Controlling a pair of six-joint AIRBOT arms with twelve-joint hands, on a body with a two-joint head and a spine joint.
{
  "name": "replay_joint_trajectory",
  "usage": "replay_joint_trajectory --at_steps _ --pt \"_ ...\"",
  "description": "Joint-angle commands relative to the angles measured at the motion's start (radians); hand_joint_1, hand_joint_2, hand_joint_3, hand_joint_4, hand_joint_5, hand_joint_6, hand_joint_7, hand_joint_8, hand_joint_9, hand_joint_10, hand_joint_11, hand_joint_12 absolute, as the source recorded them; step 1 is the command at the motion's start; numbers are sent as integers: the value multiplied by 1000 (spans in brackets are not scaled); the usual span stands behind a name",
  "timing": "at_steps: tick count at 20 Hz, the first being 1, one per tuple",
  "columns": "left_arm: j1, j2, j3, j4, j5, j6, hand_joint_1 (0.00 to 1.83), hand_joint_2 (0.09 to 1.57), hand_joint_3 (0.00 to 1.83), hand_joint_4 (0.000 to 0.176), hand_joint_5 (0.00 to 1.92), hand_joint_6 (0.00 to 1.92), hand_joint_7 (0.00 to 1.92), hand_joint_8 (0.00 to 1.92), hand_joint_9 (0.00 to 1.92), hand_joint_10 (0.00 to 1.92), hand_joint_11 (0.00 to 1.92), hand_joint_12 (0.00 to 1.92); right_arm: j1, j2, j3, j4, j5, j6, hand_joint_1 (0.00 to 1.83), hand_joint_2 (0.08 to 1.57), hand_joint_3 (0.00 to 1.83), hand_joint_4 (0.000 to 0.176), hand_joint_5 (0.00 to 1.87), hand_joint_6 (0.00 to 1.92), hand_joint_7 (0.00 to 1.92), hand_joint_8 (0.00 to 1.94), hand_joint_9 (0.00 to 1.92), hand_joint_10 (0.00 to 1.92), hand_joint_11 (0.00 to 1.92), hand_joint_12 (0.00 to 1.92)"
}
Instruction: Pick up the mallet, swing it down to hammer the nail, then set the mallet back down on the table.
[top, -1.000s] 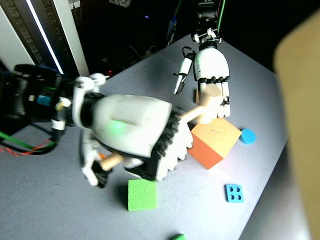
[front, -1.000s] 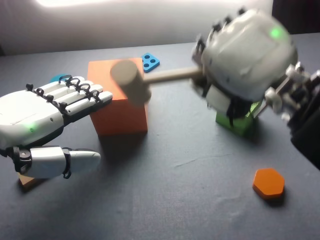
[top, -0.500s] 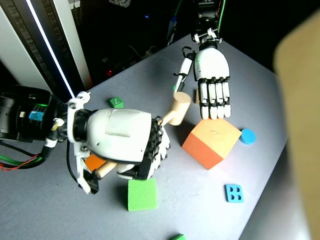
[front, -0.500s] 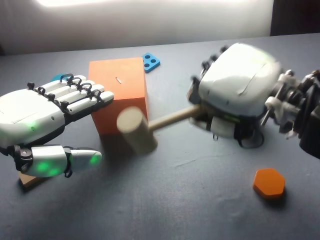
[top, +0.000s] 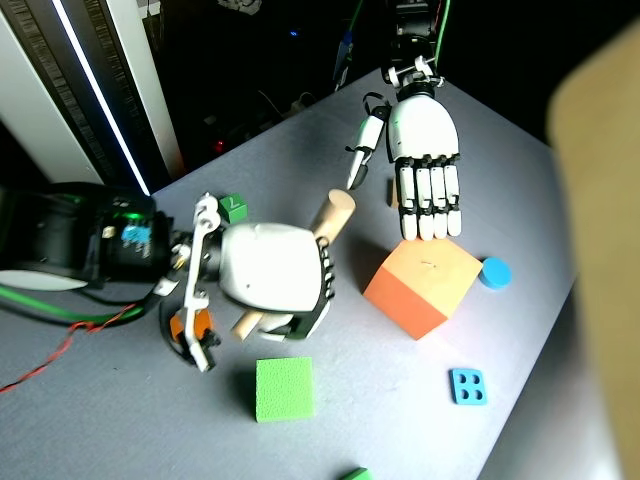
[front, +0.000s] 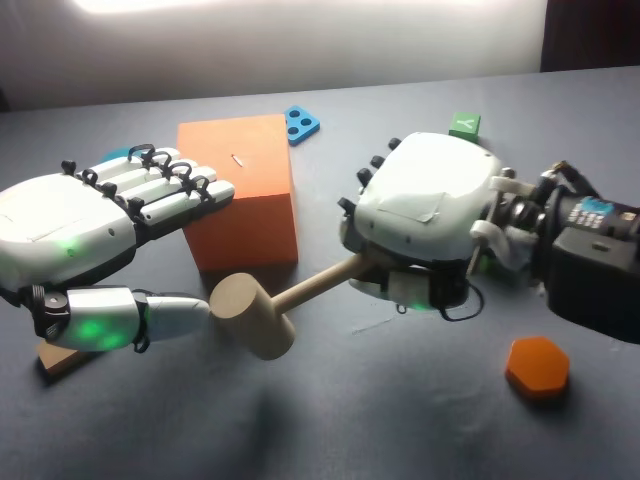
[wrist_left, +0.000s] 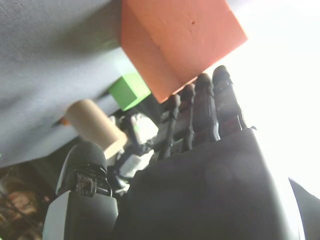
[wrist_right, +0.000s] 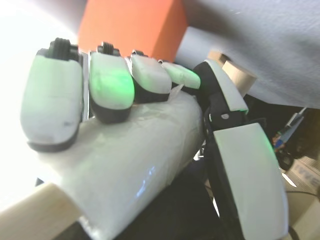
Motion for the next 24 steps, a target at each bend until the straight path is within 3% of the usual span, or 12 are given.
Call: replay_joint_trajectory --at_steps 1,7,8,10,12,13,14,15,16,21,22,24 --pt "-15 16 -2 -24 -108 -1 0 1269 0 0 0 0 0 0 0 0 0 0 14 -2 7 -6 123 -3 446 1418 0 0 960 1921 1174 1941 1297 1921 1415 1921" --pt "-26 44 -21 -24 -103 -6 0 1263 0 0 0 0 0 0 0 0 0 0 -36 -41 20 -6 158 -66 416 1316 0 0 819 1921 1000 1941 1063 1921 1083 1921" --pt "-30 47 -23 -24 -103 -7 0 1264 0 0 0 0 0 0 0 0 0 0 -41 -48 28 -6 162 -67 303 1336 2 0 823 1725 982 1739 989 1769 953 1822" --pt "-42 51 -27 -22 -103 -11 0 1266 0 0 0 0 0 0 0 0 0 0 -45 -57 40 -6 173 -67 285 1337 0 0 897 1352 1035 1342 964 1449 854 1606" --pt "-94 59 -26 43 -74 -51 0 1266 0 0 0 0 0 0 0 0 0 0 -51 -67 47 -6 190 -67 306 1341 0 0 933 1222 1065 1206 971 1359 841 1555" --pt "-104 61 -26 55 -70 -58 0 1270 0 0 0 0 0 0 0 0 0 0 -53 -69 48 -6 193 -67 345 1297 0 0 969 919 1089 911 980 1102 823 1362" --pt "-113 63 -27 64 -67 -64 0 1270 0 0 0 0 0 0 0 0 0 0 -55 -72 51 -6 196 -67 345 1297 0 0 969 919 1089 911 980 1102 823 1362" --pt "-123 66 -29 70 -66 -67 0 1263 0 0 0 0 0 0 0 0 0 0 -59 -75 54 -6 201 -71 338 1279 0 0 982 590 1113 528 1052 666 866 1061" --pt "-133 72 -33 71 -63 -67 0 1265 0 0 0 0 0 0 0 0 0 0 -63 -79 57 -6 205 -78 338 1264 1 0 1103 100 1236 45 1204 122 910 796" --pt "-146 108 -63 73 -49 -67 0 1261 0 0 0 0 0 0 0 0 0 0 -68 -81 60 -6 206 -80 296 1226 0 0 947 0 1056 0 1064 0 759 792" --pt "-146 116 -68 74 -49 -67 0 1259 0 0 0 0 0 0 0 0 0 0 -66 -77 59 -6 211 -80 295 1192 0 0 832 0 935 0 901 0 536 867" --pt "-148 128 -76 77 -49 -67 0 1259 0 0 0 0 0 0 0 0 0 0 -56 -54 42 -6 211 -71 302 1164 0 0 727 0 822 0 777 0 392 870"
